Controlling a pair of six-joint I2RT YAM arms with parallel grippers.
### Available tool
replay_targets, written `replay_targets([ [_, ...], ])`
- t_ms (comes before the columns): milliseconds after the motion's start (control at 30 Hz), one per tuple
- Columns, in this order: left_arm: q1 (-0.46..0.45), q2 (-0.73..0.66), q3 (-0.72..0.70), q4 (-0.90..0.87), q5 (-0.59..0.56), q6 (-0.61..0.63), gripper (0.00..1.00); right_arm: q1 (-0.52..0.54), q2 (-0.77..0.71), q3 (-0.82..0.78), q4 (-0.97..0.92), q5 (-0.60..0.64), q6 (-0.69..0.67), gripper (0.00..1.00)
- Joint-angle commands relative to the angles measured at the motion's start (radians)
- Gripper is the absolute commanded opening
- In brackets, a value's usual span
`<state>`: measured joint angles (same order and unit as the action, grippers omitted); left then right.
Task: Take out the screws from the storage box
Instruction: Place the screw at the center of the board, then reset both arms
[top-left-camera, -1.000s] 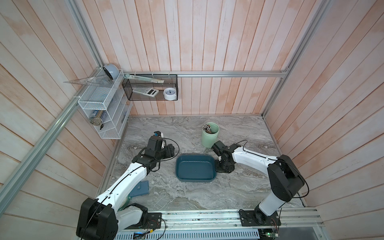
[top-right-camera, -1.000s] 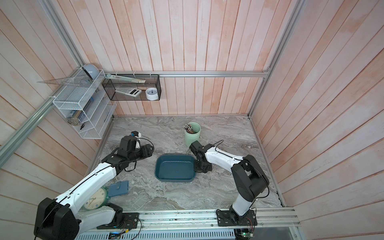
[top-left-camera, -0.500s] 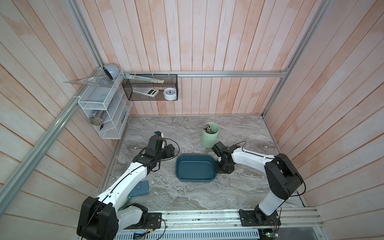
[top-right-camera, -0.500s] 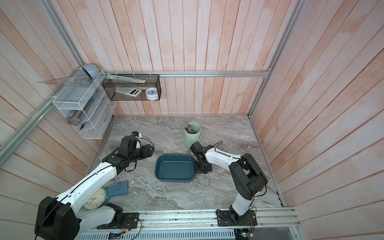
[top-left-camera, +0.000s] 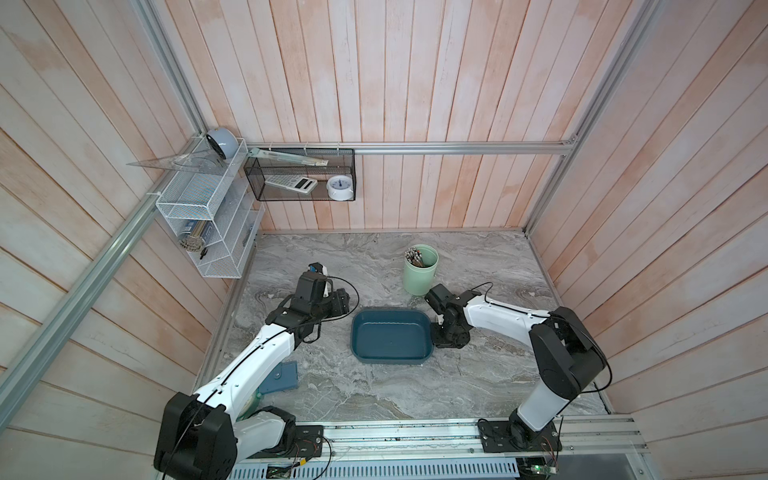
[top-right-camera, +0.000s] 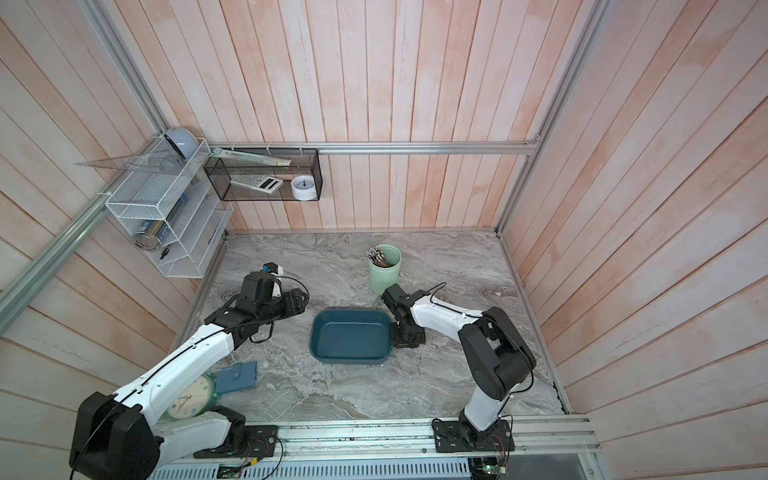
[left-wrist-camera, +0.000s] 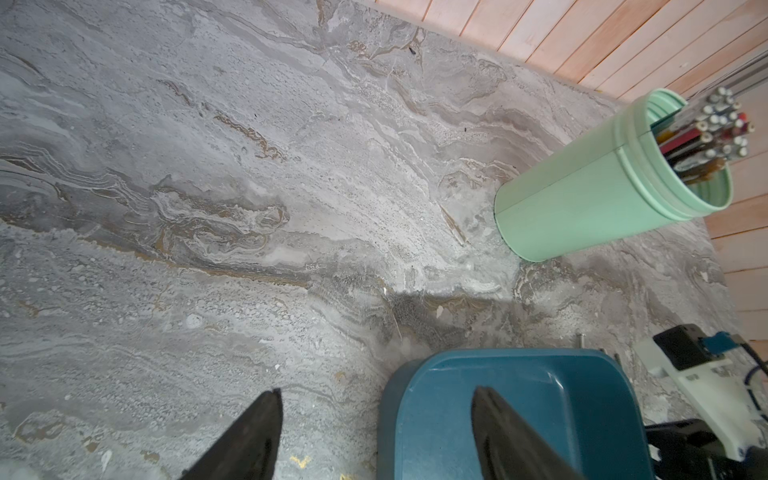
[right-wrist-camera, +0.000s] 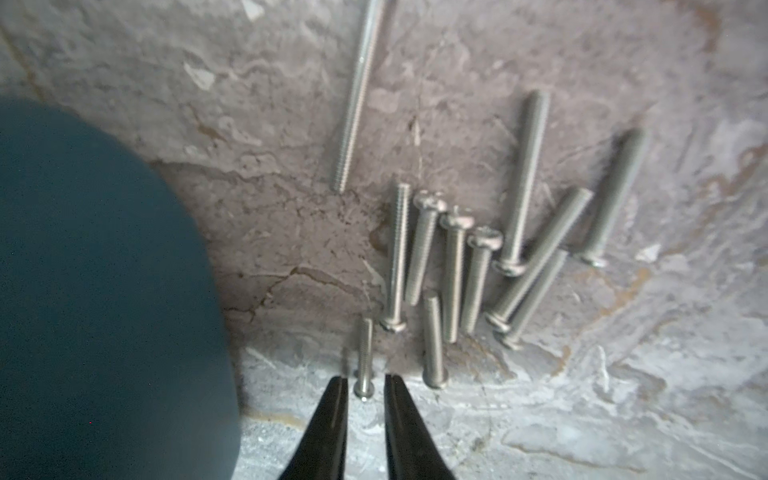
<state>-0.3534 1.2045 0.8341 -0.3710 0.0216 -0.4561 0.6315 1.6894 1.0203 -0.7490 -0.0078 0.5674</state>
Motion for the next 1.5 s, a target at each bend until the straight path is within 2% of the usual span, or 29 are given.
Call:
replay_targets([
  [0,0.004,0.003,0.022,0.001,-0.003,0.005,0.77,-0.004,-0.074,0.044,-0.053,0.032,-0.022,0.20],
  [200,0.004,-0.039,0.000,0.035,-0.018,0.010,0.77,-0.009,-0.240,0.045,-0.050,0.084,-0.050,0.19],
  [267,0.004,-0.058,-0.011,0.051,-0.022,0.010,0.77,-0.009,-0.320,0.033,-0.028,0.103,-0.069,0.15],
  [433,0.004,-0.110,-0.026,0.076,-0.038,0.020,0.77,-0.007,-0.693,-0.128,0.187,0.191,-0.090,0.15],
  [567,0.004,-0.184,-0.068,0.142,-0.053,0.032,0.77,-0.007,-1.038,-0.364,0.440,0.363,-0.099,0.25],
  [633,0.005,-0.228,-0.097,0.178,-0.064,0.049,0.77,-0.009,-1.191,-0.446,0.480,0.486,-0.085,0.37],
  [700,0.005,-0.277,-0.136,0.221,-0.085,0.066,0.77,-0.009,-1.337,-0.520,0.518,0.566,-0.100,0.40],
  [800,0.008,-0.336,-0.186,0.280,-0.143,0.088,0.78,-0.009,-1.480,-0.575,0.530,0.647,-0.129,0.54],
  [867,0.013,-0.362,-0.215,0.313,-0.185,0.103,0.83,-0.009,-1.540,-0.594,0.523,0.730,-0.132,0.58],
  [967,0.014,-0.383,-0.255,0.357,-0.245,0.124,0.99,-0.009,-1.590,-0.626,0.531,0.865,-0.139,0.62],
  [1067,0.018,-0.385,-0.278,0.384,-0.278,0.150,1.00,-0.009,-1.583,-0.648,0.552,0.911,-0.174,0.62],
  [1200,0.029,-0.360,-0.288,0.396,-0.364,0.170,1.00,-0.011,-1.496,-0.673,0.615,0.944,-0.257,0.62],
  [1300,0.046,-0.329,-0.286,0.388,-0.467,0.145,1.00,-0.016,-1.410,-0.710,0.760,0.990,-0.364,0.67],
  [1400,0.061,-0.286,-0.289,0.400,-0.579,0.061,1.00,-0.044,-1.321,-0.760,0.963,0.920,-0.488,0.72],
  [1467,0.083,-0.260,-0.293,0.425,-0.601,0.029,1.00,-0.080,-1.255,-0.777,1.056,0.863,-0.505,0.74],
])
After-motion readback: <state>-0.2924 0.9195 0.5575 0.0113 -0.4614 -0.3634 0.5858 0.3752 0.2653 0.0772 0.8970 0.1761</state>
